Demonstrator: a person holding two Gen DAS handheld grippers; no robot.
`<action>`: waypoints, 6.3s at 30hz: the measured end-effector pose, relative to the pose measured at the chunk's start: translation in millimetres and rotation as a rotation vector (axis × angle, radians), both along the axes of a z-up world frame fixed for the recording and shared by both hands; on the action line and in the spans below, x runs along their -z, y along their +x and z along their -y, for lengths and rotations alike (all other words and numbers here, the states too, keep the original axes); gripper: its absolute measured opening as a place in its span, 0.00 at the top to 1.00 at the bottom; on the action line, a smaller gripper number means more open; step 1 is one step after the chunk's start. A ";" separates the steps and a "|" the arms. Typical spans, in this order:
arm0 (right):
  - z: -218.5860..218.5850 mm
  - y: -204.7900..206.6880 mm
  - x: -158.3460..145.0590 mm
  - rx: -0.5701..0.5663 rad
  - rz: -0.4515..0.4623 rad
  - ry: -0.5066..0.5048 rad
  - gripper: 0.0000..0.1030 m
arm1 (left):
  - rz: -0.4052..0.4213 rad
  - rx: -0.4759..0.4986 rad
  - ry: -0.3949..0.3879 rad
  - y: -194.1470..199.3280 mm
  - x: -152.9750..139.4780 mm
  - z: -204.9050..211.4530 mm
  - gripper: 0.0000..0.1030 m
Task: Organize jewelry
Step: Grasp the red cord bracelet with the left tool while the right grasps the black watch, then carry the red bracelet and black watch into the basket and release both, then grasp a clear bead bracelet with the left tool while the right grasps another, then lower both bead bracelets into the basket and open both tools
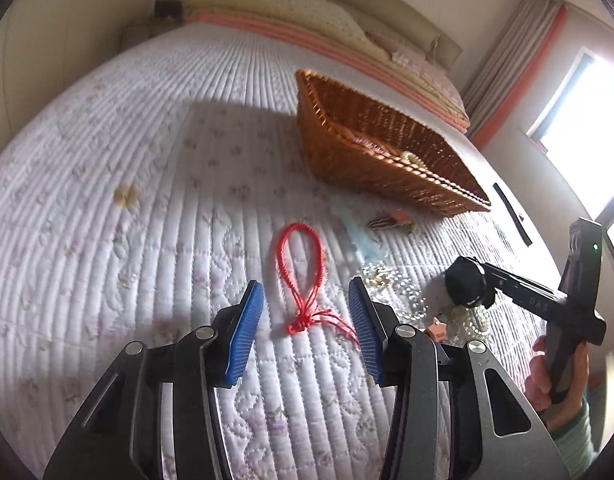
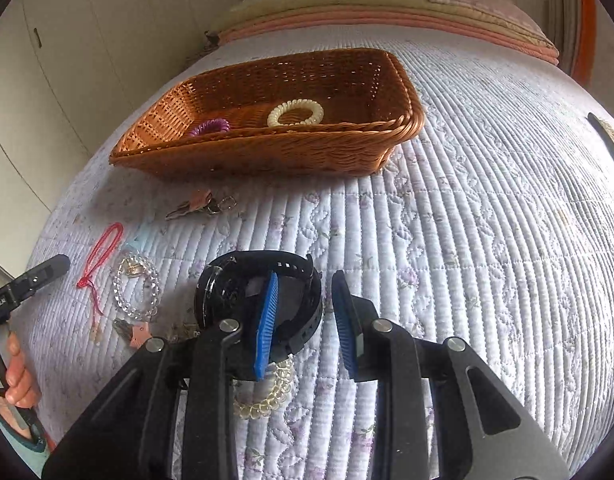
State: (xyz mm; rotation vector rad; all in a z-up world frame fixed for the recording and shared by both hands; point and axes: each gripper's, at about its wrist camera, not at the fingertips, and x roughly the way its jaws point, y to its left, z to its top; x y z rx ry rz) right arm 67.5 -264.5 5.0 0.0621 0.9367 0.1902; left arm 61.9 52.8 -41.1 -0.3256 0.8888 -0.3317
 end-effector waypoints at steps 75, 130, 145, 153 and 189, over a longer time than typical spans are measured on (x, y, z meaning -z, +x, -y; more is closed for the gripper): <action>5.1 156.3 11.4 0.112 0.048 0.098 0.90 | 0.210 -0.005 0.237 156.8 -54.5 123.5 0.98; -6.6 -79.5 52.6 -0.046 0.094 -0.001 0.65 | 0.022 -0.011 0.288 -5.3 7.2 96.3 0.70; -12.3 -82.2 55.1 -0.051 0.108 -0.042 0.91 | 0.027 0.012 0.274 -22.3 4.4 75.4 0.64; -15.7 -88.3 50.0 -0.082 0.141 -0.033 0.92 | 0.062 -0.005 0.330 -29.6 6.2 77.8 0.94; -41.2 93.2 -62.6 -0.058 0.293 -0.018 0.92 | 0.352 0.072 0.070 108.2 -96.0 103.4 0.94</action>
